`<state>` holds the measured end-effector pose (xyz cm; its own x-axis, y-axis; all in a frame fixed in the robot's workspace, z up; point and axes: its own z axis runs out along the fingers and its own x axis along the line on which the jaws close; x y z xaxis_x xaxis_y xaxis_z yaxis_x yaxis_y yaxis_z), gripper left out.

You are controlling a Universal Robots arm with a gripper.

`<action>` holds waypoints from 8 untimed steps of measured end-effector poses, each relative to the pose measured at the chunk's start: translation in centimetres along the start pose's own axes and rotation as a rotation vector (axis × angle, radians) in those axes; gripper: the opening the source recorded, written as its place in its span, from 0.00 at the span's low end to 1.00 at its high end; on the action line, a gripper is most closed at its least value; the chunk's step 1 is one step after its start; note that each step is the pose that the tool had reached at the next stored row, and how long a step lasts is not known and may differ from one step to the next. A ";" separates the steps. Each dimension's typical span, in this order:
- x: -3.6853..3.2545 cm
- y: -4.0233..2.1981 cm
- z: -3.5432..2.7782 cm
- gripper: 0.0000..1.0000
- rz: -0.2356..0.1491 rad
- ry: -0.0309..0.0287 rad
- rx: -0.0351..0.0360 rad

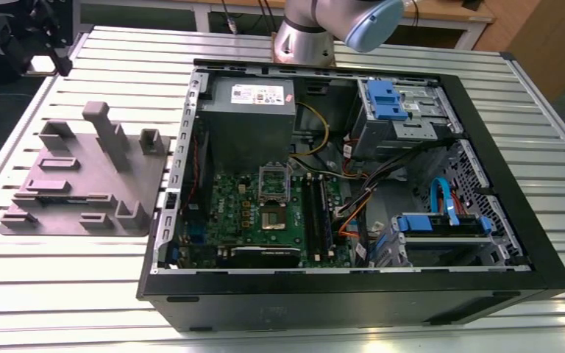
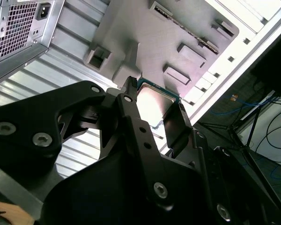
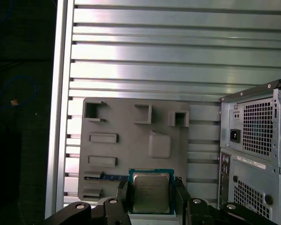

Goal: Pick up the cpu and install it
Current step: 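Pick up the cpu and move it towards the insertion slot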

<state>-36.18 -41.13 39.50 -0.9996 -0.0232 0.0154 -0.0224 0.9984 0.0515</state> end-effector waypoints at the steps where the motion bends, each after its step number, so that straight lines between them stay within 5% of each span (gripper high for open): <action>1: -0.03 0.00 0.00 0.47 0.000 0.0000 0.0000; 8: -0.21 0.00 -0.01 0.47 0.000 0.0000 0.0000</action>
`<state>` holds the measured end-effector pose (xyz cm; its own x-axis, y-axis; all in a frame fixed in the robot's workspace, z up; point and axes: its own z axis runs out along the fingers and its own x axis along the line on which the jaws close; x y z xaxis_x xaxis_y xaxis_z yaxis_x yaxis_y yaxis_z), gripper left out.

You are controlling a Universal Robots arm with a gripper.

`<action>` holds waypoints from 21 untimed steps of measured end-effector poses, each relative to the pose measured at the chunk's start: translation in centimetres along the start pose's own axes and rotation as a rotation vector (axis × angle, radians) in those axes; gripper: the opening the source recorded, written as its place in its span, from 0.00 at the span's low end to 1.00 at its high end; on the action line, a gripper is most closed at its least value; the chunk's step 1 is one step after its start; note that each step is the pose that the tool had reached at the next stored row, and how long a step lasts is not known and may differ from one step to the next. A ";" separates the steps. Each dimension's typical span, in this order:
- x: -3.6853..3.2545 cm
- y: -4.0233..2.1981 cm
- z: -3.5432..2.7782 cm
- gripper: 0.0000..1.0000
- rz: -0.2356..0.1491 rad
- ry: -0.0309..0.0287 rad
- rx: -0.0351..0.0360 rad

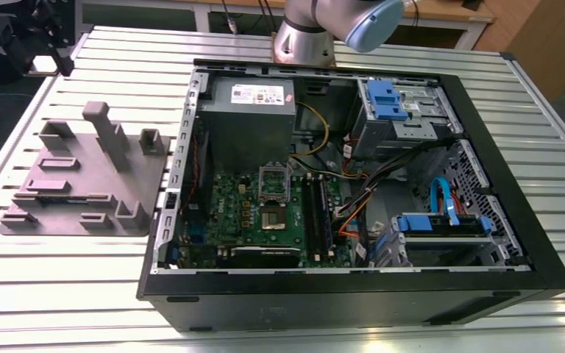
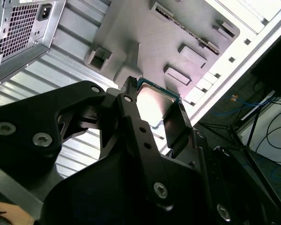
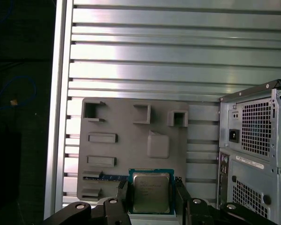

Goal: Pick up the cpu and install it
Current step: 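Pick up the cpu and move it towards the insertion slot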

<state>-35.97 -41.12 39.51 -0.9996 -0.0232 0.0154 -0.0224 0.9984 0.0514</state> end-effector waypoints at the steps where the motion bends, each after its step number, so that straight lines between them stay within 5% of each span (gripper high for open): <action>1: -0.03 0.00 0.00 0.47 0.000 0.0000 0.0000; 21: -0.54 -0.01 -0.01 0.47 0.000 0.0000 0.0000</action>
<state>-35.42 -41.12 39.50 -0.9996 -0.0232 0.0154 -0.0224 0.9984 0.0514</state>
